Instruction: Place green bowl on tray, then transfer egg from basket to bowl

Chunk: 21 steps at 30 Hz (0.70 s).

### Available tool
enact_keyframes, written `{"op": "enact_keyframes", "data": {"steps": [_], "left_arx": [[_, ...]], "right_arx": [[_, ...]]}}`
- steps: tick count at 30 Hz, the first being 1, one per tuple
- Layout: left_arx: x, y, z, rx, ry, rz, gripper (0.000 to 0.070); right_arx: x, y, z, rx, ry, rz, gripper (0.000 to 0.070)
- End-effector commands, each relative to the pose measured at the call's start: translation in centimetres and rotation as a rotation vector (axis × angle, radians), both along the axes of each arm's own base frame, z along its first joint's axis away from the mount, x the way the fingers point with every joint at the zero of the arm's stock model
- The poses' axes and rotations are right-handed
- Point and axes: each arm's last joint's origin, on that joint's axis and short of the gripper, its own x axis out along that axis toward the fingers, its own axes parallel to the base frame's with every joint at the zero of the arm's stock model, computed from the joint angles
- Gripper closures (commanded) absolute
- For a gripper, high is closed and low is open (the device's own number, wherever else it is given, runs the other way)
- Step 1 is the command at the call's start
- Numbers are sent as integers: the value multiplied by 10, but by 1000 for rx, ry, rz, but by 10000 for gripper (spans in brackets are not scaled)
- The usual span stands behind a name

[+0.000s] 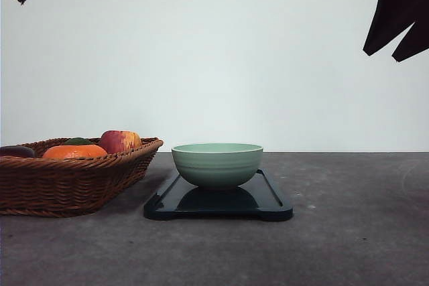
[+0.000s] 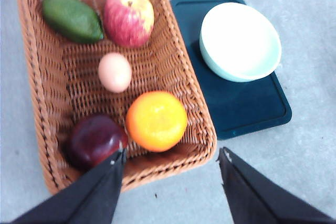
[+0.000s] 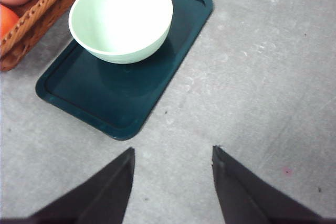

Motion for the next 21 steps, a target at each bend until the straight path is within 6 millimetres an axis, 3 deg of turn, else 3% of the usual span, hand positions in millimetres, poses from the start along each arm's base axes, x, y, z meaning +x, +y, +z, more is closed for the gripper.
{"op": "enact_keyframes", "data": {"steps": [1, 11, 13, 21], "left_arx": [[7, -1, 2, -5, 15, 13, 337], [55, -8, -30, 40, 149, 26, 333], [67, -11, -34, 46, 163, 22, 297], [115, -26, -35, 145, 166, -4, 295]], "right_arx": [[1, 2, 1, 11, -6, 3, 408], [2, 2, 3, 39, -16, -14, 408], [2, 3, 3, 42, -20, -15, 408], [4, 3, 6, 60, -48, -17, 408]]}}
